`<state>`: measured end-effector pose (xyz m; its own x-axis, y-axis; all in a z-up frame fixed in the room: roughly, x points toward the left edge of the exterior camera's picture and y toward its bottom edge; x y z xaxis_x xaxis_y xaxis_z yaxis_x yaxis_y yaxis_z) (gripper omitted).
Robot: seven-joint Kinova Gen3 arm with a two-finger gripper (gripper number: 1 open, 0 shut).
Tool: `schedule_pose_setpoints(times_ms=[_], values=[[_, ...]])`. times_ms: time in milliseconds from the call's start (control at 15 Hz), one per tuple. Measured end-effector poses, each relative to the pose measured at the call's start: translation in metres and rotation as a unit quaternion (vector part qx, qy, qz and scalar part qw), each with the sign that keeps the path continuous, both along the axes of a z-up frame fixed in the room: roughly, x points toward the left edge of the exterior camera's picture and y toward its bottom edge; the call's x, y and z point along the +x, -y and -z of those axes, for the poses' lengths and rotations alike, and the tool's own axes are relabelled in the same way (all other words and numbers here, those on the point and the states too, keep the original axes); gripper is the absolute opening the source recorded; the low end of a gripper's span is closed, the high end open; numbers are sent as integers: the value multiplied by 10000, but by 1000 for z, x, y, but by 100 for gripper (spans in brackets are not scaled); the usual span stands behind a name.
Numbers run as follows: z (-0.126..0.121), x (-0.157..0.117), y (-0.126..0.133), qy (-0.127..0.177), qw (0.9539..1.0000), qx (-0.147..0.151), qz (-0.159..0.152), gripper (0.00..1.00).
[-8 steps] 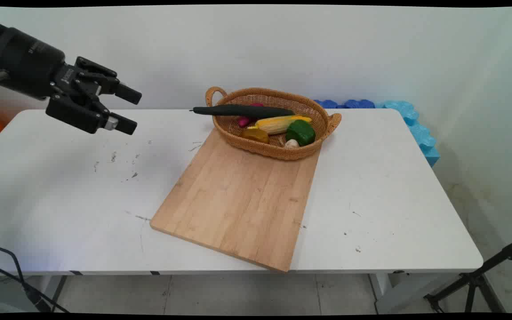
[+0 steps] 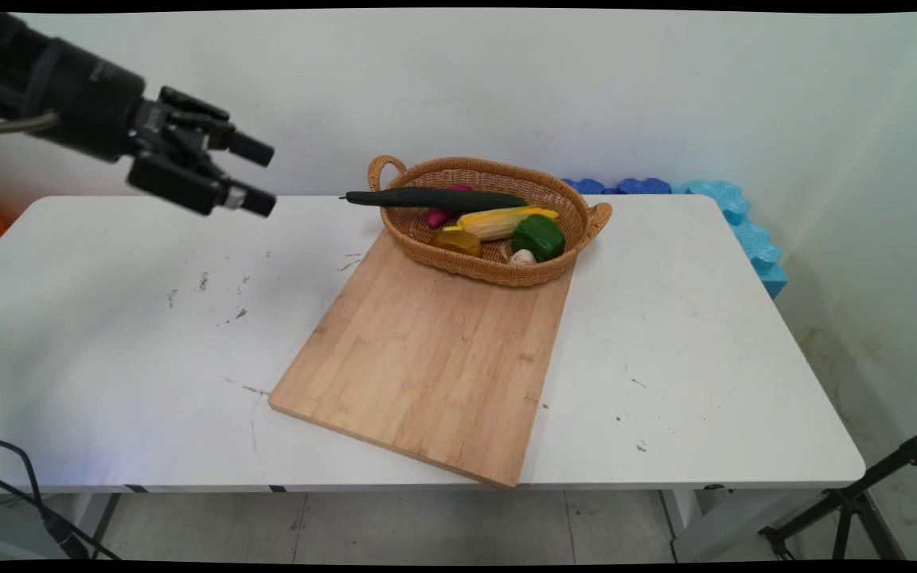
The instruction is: Pick up the cucumber from the vegetable basket
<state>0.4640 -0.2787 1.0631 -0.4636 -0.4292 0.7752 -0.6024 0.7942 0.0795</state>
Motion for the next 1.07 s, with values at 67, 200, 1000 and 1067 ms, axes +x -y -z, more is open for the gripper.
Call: schedule_pose_setpoints(times_ms=[67, 200, 1000, 1067], values=[[-1, -4, 7, 34, 10000, -58, -53, 100], [-2, -11, 20, 108, 9997, -143, -149, 100], [17, -68, 155, 1190, 9901, -431, -608, 100], [20, -71, 163, 1267, 9891, -431, -612, 100]])
